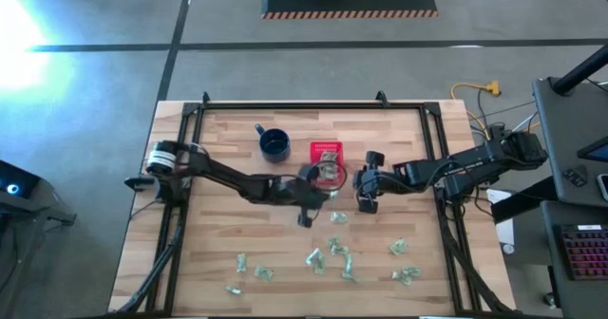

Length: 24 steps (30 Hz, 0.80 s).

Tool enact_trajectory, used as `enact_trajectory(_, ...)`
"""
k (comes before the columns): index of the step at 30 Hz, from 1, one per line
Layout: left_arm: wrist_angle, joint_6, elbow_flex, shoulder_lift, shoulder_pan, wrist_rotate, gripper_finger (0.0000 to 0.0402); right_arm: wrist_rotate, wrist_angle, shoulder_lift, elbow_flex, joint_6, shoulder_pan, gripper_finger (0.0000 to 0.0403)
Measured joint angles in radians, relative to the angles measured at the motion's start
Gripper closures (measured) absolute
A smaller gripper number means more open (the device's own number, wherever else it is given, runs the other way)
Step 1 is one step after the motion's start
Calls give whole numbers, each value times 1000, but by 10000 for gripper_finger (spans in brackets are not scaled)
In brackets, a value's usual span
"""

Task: Pick and place items into bin
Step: Put the green stevia packet into the red bin

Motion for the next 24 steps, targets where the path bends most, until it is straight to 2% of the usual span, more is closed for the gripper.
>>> enact_trajectory(4,-4,33,7,-27,41,-120,401,0,6,0,-11,6,0,270)
enact_trajectory(8,-14,18,9,-21,109,-139,401,-5,5,0,-13,19,0,269)
enact_trajectory(13,-65,-31,10,-19,159,-138,389,-146,20,0,-14,21,0,270)
enact_trajectory(19,-104,-32,10,-19,164,-132,310,-364,201,6,-27,4,3,263)
enact_trajectory(24,-102,-40,10,-28,164,-133,240,-397,306,70,-29,-18,32,255)
